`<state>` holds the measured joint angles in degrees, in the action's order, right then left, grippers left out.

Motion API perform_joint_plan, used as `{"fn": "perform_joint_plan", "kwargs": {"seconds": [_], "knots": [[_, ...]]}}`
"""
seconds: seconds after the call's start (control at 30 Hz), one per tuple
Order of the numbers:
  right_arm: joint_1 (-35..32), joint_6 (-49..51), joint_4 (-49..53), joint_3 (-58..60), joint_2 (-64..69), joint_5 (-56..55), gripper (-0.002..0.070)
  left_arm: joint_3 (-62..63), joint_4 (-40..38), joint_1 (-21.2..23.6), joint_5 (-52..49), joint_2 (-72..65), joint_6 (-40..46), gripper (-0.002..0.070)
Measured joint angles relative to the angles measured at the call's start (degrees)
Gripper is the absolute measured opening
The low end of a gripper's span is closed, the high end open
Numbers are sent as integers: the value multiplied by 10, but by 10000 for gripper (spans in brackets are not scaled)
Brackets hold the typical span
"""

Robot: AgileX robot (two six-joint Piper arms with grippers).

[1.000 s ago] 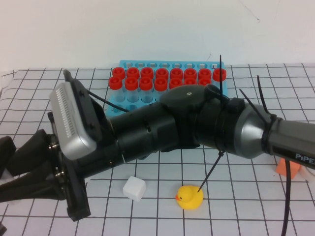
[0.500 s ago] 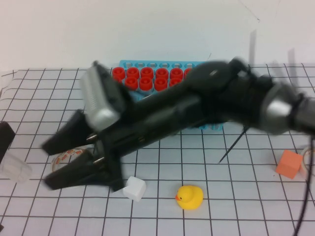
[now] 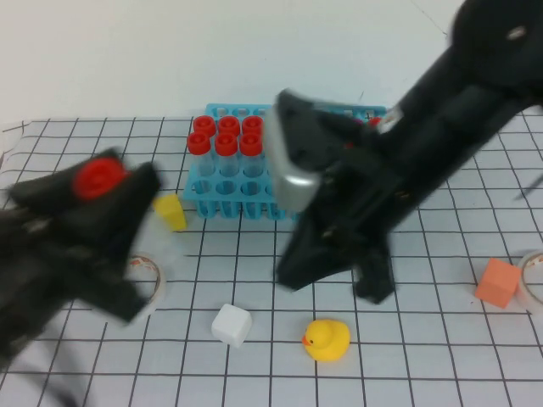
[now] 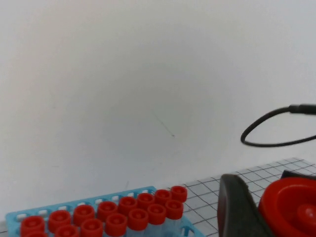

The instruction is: Place the test tubes

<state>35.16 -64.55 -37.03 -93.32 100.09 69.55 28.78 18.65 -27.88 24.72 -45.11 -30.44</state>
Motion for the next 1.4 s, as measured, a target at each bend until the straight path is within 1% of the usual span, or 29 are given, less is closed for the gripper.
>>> {"fn": "perform_joint_plan", "kwargs": {"seconds": [0.07, 0.2, 0.33, 0.43, 0.6, 0.77, 0.87, 1.03, 1.17, 1.4], "knots": [[0, 42, 54, 0, -28, 3, 13, 10, 1, 0, 57, -62, 1, 239], [0, 121, 154, 0, -85, 9, 12, 62, 7, -1, 108, -177, 2, 239], [0, 171, 204, 25, -152, 9, 11, 136, 29, -1, 150, -295, 3, 239], [0, 205, 227, 66, -216, 9, 11, 186, 58, -1, 203, -365, 3, 239], [0, 250, 237, 162, -331, 5, 11, 264, 85, -1, 239, -466, 1, 239], [0, 321, 241, 273, -492, -43, 11, 353, 121, -1, 266, -561, -7, 239], [0, 333, 244, 320, -567, -60, 11, 395, 157, -1, 275, -599, -30, 239], [0, 339, 235, 394, -683, -82, 10, 459, 189, -1, 289, -660, -46, 239], [0, 351, 227, 460, -748, -113, 10, 494, 211, -1, 291, -697, -48, 239], [0, 400, 276, 542, -808, -135, 10, 529, 217, -1, 295, -739, -52, 239]]}}
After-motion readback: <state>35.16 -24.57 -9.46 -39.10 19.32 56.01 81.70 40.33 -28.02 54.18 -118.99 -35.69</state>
